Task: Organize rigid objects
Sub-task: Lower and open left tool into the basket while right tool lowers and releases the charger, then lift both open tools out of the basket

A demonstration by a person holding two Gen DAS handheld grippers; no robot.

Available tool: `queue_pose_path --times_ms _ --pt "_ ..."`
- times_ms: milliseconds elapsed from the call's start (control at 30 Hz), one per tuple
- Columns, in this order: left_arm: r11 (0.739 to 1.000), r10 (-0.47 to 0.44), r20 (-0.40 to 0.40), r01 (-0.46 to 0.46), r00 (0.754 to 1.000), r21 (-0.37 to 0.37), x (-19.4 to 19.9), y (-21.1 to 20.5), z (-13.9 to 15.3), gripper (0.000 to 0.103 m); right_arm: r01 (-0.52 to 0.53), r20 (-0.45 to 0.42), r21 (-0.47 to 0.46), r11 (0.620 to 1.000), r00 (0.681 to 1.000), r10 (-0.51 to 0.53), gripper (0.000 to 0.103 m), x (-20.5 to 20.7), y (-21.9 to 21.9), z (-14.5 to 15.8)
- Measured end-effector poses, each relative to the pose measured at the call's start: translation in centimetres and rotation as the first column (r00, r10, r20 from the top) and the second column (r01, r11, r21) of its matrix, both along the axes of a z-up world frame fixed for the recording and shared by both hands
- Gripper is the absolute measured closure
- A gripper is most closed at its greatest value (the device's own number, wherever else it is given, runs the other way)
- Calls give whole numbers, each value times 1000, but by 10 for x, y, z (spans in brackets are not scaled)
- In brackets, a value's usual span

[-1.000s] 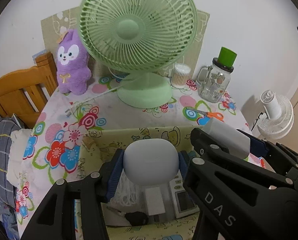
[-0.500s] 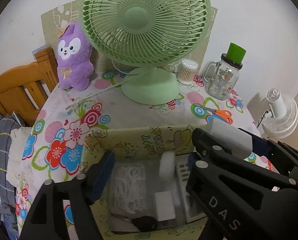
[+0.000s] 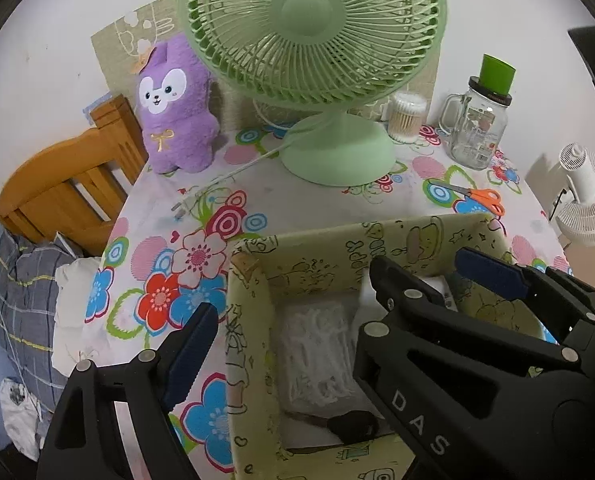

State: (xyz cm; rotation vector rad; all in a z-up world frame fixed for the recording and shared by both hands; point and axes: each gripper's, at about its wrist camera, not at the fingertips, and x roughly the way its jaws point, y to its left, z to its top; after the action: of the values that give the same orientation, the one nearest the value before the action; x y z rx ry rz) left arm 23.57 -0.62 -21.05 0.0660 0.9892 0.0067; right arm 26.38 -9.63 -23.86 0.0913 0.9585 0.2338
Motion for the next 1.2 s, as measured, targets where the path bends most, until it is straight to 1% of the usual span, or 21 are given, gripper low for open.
queue_pose_path --times_ms 133,233,267,333,500,733,1133,1200 --pt "1000 2 -6 -2 1000 1 0 2 -1 15 1 -10 2 1000 1000 -1 37 2 1 -1" --pt "1000 -10 1 10 1000 -8 -5 1 3 15 9 -6 -6 1000 1000 -9 36 -3 0 3" --pt "1000 -16 3 16 1000 -12 -7 0 5 15 17 -2 -9 1000 1000 -17 29 -6 -1 6" --pt "999 -28 5 28 1000 -20 -11 -2 9 15 27 6 -11 1000 1000 -27 19 -13 -4 11" --pt "998 -53 13 53 999 -40 -28 -9 20 14 48 27 -37 998 999 -47 16 -34 -13 25" --pt "995 -73 30 75 997 -63 -53 -16 34 14 58 54 -62 996 997 -55 5 -64 -22 42" --pt "994 -78 77 83 994 -67 -98 -21 63 12 72 100 -77 994 993 -64 3 -113 -27 75" --pt "994 -78 81 84 994 -67 -104 -21 67 12 77 97 -78 994 993 -69 3 -120 -27 79"
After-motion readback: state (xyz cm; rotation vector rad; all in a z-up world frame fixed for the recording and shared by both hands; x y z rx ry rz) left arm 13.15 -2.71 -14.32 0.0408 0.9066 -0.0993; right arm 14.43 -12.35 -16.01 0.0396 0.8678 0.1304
